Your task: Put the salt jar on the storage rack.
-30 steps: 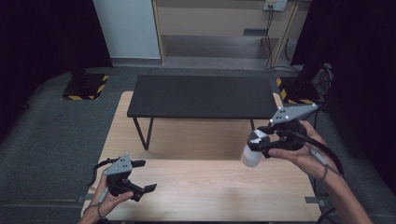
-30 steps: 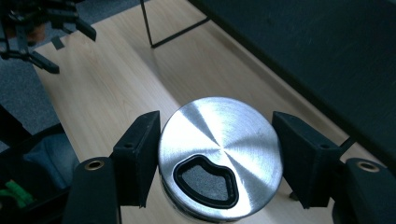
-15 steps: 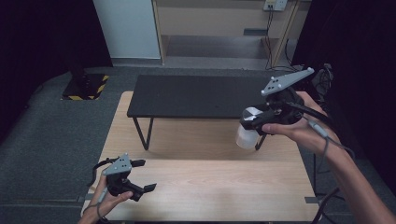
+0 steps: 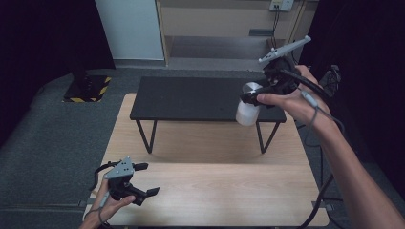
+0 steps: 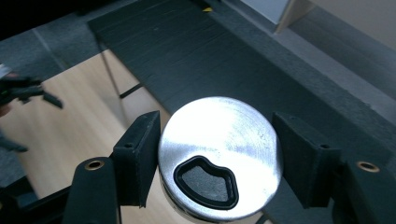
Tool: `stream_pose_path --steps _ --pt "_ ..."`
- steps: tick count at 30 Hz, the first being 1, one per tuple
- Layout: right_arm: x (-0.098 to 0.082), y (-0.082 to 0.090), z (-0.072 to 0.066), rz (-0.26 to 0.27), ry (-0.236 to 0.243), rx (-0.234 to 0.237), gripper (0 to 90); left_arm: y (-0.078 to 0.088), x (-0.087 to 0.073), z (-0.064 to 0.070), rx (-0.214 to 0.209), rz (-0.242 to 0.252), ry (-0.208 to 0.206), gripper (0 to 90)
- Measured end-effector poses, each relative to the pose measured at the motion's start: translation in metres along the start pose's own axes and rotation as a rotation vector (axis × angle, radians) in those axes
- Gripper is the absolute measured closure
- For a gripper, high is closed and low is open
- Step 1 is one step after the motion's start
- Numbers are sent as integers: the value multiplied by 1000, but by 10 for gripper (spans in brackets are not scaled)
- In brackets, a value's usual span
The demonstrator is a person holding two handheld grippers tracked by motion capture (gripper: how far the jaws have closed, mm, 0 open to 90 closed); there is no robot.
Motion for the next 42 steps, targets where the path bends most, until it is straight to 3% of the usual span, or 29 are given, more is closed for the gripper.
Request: stream_pose_path --steps 11,15,21,32,42 --pt "19 -9 31 4 -82 -145 346 1 0 -2 0 -3 4 4" --pt "15 -15 49 6 -115 -173 346 1 -1 -3 2 -4 3 4" --pt "6 -29 67 -19 -135 -210 346 2 -1 -2 6 -9 3 4" --pt "-18 -46 89 -57 -152 -189 346 14 -8 10 42 -13 21 4" --pt "-32 -58 100 -70 -159 -162 345 25 -14 18 81 22 16 7"
Point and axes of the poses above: each handheld gripper's, and its own axes: y roughly backward along the jaws, x roughly out of its top, z roughly to its right, the point moved 2 cm from there along -y, roughly forward along the jaws, and after that the axes turned 6 degrees about z, right-handed, at the moved point
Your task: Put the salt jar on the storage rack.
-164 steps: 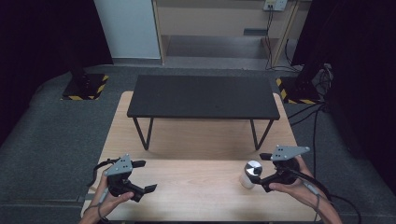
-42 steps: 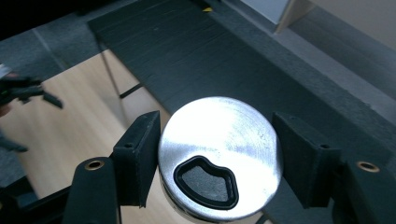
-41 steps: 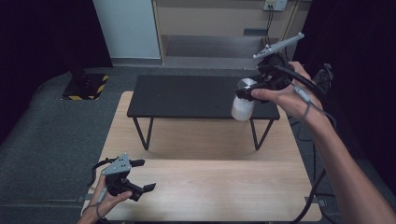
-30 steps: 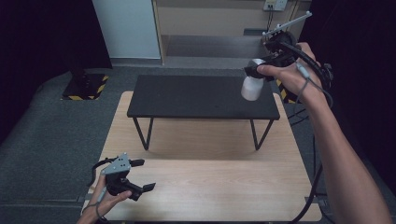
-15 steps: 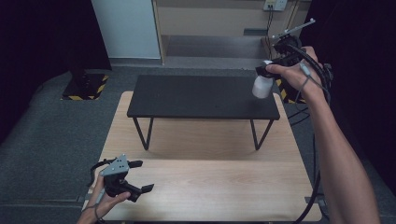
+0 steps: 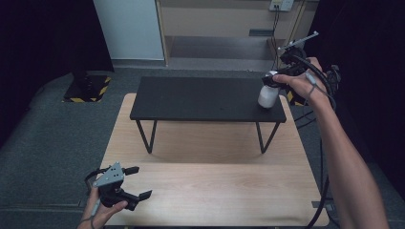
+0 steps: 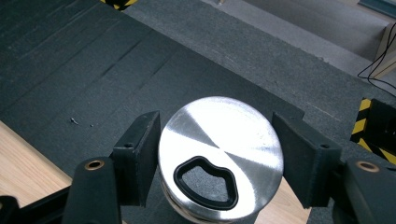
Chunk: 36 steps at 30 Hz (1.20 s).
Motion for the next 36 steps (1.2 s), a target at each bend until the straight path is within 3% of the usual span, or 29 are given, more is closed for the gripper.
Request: stream_pose_path --steps 6,11,15,19,26,36 --pt "-7 -7 7 -15 -11 7 345 0 0 0 5 -4 4 7" --pt "-14 -8 9 7 -18 17 337 0 0 0 6 -7 5 7" --pt "-22 -2 9 78 -47 17 192 0 0 0 4 -6 4 7" --pt "-28 10 5 142 -37 -2 130 0 0 0 2 -2 2 7" --pt "-35 45 2 206 -24 30 87 -2 2 0 -6 -9 -5 7" --pt "-53 85 -9 245 34 56 95 -6 4 0 -22 -9 -11 7"
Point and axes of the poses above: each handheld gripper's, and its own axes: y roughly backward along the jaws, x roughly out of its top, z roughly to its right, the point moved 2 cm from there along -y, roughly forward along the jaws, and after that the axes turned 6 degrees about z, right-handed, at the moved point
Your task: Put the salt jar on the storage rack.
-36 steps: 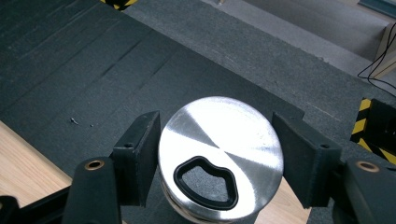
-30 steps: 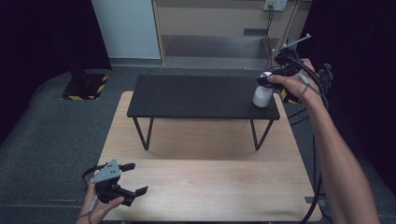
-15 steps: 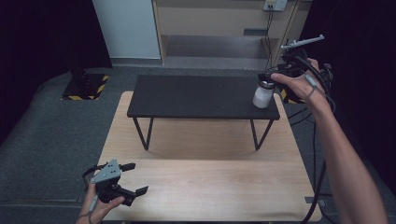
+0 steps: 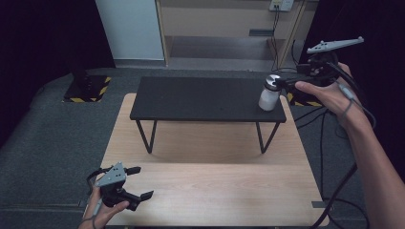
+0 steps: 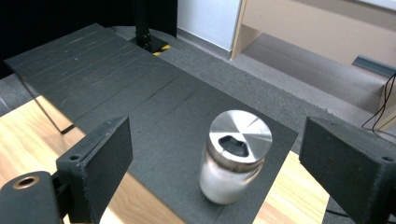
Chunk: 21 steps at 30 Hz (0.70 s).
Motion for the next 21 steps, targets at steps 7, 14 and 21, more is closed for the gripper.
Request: stream_pose_path --steps 7,14,21 --pt "-6 33 -20 16 46 22 94 -1 1 0 -6 -2 -3 7" --pt "-14 57 -38 36 82 48 95 0 0 0 2 4 5 7" --pt "-28 72 -42 51 85 76 95 0 0 0 3 5 5 7"
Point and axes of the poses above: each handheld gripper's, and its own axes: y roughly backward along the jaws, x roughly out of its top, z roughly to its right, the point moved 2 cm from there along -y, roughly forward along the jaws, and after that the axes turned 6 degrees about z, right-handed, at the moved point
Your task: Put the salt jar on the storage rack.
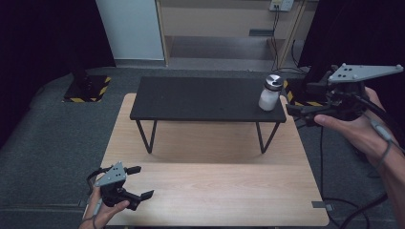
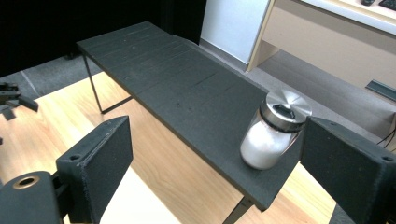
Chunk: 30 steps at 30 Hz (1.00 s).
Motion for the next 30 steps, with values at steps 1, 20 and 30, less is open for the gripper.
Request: stream_pose_path --steps 1,20,30 --pt "-2 2 0 3 -3 2 95 0 0 0 0 0 0 7" --pt "-21 20 4 18 -7 17 95 -1 0 0 -1 -6 0 7" --pt "-18 14 3 11 -3 29 95 -2 1 0 -4 -10 -2 7"
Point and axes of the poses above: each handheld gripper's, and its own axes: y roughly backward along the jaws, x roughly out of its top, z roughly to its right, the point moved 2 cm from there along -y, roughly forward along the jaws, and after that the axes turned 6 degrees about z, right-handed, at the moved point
